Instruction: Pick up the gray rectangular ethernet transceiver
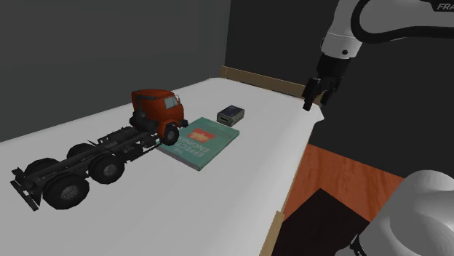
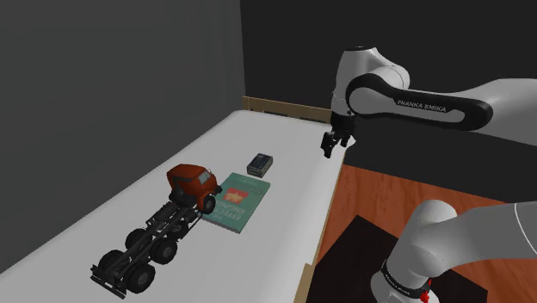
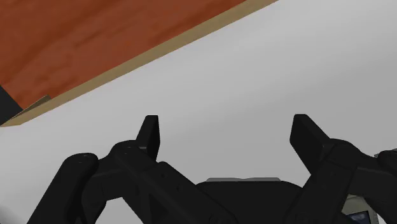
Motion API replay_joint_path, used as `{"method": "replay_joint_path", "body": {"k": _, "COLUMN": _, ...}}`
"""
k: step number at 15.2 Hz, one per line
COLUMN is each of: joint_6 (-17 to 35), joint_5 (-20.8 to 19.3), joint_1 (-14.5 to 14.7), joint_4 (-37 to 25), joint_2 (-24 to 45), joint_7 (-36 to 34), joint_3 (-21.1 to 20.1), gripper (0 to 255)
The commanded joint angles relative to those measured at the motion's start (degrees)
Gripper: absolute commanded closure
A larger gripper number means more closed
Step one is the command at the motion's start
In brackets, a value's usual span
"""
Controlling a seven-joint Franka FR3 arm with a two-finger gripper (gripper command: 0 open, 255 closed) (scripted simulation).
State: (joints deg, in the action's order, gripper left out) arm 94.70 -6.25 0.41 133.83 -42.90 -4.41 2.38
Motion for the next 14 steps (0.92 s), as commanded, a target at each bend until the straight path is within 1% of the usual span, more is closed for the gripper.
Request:
{"method": "replay_joint_path", "body": {"k": 1, "joint_6": 0.0, "joint_5": 0.0, "joint_1": 0.0, "joint_4": 0.0, "joint_2": 0.0, "joint_7": 0.0, "joint_3": 0.0, "gripper": 0}}
{"method": "replay_joint_path", "body": {"k": 7, "joint_6": 5.1, "joint_5": 3.6, "joint_1": -0.8, "joint_4": -5.3, "joint_2": 11.8, "joint_7": -12.8, "joint_3": -5.0, "gripper": 0}}
{"method": "replay_joint_path", "body": {"k": 14, "joint_6": 9.0, "joint_5": 5.2, "joint_1": -1.8, "joint_4": -15.6, "joint_2": 27.3, "joint_7": -26.8, "joint_3": -9.2, "gripper": 0}}
